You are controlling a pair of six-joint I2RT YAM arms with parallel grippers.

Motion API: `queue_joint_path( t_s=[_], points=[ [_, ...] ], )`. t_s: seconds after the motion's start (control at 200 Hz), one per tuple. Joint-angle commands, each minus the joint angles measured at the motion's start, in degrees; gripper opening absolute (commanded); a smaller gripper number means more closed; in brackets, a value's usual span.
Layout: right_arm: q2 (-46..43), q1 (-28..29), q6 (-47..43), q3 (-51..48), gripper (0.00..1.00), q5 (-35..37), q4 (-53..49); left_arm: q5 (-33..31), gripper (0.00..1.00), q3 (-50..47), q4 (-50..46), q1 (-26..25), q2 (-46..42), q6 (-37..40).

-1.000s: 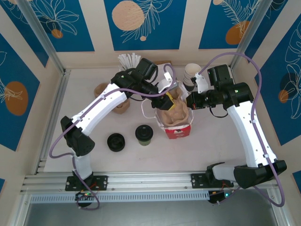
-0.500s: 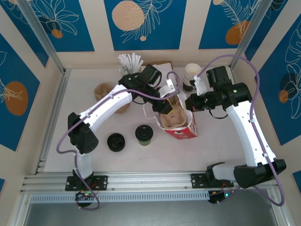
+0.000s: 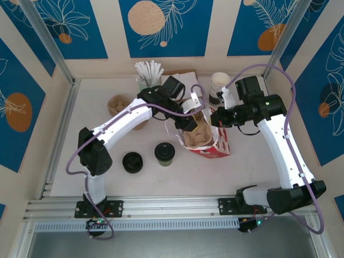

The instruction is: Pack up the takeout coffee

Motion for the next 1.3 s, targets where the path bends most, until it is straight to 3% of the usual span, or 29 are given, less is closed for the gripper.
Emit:
queue_joint_path(
  t_s=[0.0, 0.385, 0.675, 0.93, 1.075, 1.145, 1.295],
  points=[
    [0.2, -0.7, 4.5, -0.1, 0.0, -6.4, -0.3, 2.7, 0.33, -0.5, 1.2, -0.6, -3.9, -1.6],
    [2.2, -2.6, 5.4, -0.8, 0.0, -13.8, -5.0, 0.9, 0.33, -2.0, -2.3, -2.8, -8.6, -3.2],
    [5.1, -2.7, 4.5, -2.4, 0.0, -10.3, -4.6, -1.4, 0.33, -2.2, -2.2, -2.8, -5.6, -0.5],
    [7.5, -3.3, 4.0, -1.3, 0.02, -1.6, -5.2, -0.9, 0.33, -2.1, 0.5, -2.8, -2.5, 0.9],
    [8.6, -3.3, 4.6, 0.4, 0.13, 1.6, -5.0, -1.1, 0.33, -2.1, 2.0, -2.8, -1.7, 1.0],
    [8.6, -3.3, 5.1, 1.6, 0.25, 3.4, -5.3, -1.3, 0.33, -2.1, 2.4, -2.8, -1.1, 1.2],
    [7.5, -4.1, 5.9, 6.0, 0.35, 6.7, -8.5, -2.3, 0.33, -1.5, 2.7, -2.8, 0.1, 1.1]
  ],
)
